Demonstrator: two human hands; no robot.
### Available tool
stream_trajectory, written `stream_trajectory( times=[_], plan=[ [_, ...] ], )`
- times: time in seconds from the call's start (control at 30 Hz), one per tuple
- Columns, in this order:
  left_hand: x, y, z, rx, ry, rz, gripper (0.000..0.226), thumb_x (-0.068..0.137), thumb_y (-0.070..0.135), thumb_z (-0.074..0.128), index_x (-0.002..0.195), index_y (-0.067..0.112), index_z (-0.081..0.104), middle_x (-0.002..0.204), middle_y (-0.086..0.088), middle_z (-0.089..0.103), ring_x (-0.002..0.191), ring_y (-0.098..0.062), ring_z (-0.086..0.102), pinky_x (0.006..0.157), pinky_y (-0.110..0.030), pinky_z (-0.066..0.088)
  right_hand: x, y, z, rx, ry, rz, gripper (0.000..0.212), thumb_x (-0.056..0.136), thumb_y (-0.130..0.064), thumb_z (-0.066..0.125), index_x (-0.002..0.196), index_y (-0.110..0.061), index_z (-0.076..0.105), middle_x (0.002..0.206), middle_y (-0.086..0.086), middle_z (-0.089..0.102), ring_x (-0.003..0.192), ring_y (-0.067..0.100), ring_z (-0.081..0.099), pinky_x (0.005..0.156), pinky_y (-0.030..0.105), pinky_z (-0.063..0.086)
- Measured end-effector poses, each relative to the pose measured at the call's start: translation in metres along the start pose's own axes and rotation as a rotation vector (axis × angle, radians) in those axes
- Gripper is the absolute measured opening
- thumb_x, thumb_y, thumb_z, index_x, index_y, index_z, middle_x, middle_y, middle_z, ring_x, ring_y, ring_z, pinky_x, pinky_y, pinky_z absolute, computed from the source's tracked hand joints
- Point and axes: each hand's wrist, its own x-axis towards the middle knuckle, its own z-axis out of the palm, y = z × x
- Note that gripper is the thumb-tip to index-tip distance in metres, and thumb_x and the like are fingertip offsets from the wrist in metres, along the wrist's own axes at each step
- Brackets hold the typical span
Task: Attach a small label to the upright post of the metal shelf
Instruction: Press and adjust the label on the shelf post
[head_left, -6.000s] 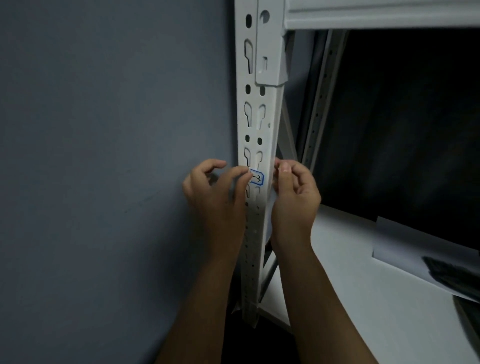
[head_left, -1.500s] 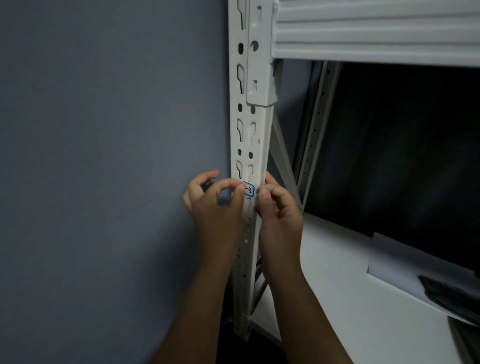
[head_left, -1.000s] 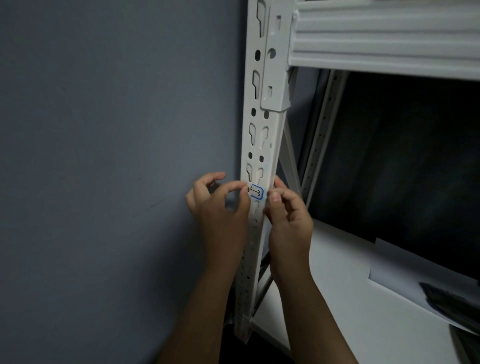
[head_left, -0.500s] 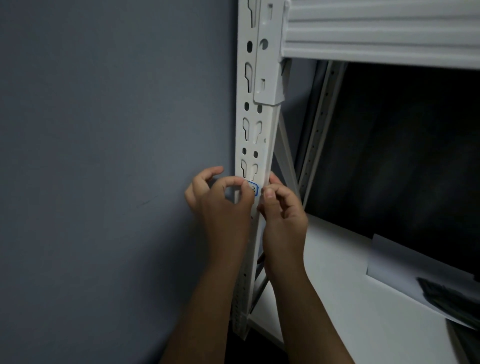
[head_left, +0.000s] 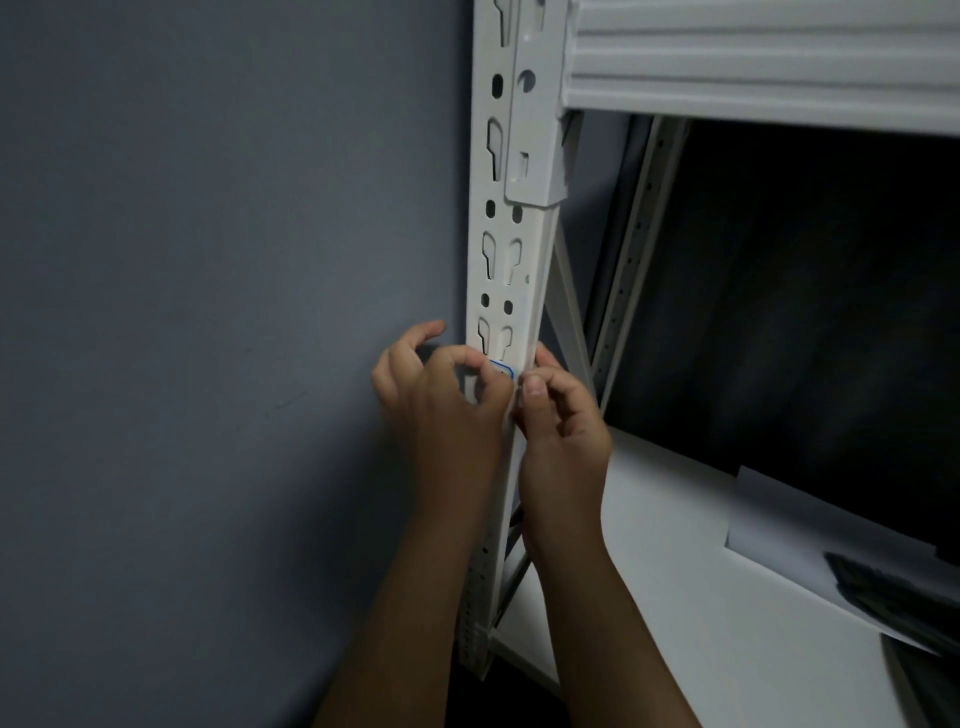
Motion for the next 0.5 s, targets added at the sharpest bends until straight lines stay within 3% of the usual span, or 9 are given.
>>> stream_trajectory(
  times=[0.27, 0.4, 0.5],
  plan=[
    [0.001, 0.000, -0.004, -0.017, -0.051, -0.022, 0.004, 0.077, 0.018, 0.067, 0.076, 0.017, 0.064, 0.129, -0.002, 0.049, 0.120, -0.015, 0.028, 0.092, -0.030, 0.032, 0.002, 0.004, -0.001, -0.021, 0.023, -0.020, 0.015, 0.094, -0.005, 0.053, 0.088, -0.015, 0.063, 0.113, -0.019, 0.061, 0.112, 0.010, 0.060, 0.086, 0.018, 0.053],
    [0.001, 0.003, -0.007, -0.033, -0.089, -0.049, 0.005, 0.079, 0.019, 0.065, 0.075, 0.020, 0.062, 0.131, 0.001, 0.047, 0.122, -0.015, 0.027, 0.095, -0.029, 0.033, 0.003, 0.004, 0.000, 0.008, 0.029, -0.016, 0.014, 0.094, -0.005, 0.054, 0.089, -0.014, 0.063, 0.113, -0.019, 0.060, 0.112, 0.019, 0.061, 0.078, 0.015, 0.053],
    [0.002, 0.003, -0.010, -0.053, -0.114, -0.071, 0.005, 0.080, 0.019, 0.064, 0.076, 0.021, 0.062, 0.129, 0.004, 0.046, 0.120, -0.010, 0.026, 0.093, -0.020, 0.029, 0.002, 0.002, 0.000, 0.029, 0.023, -0.006, 0.012, 0.094, -0.004, 0.054, 0.089, -0.012, 0.063, 0.116, -0.014, 0.061, 0.110, 0.017, 0.062, 0.071, 0.013, 0.051]
  ],
)
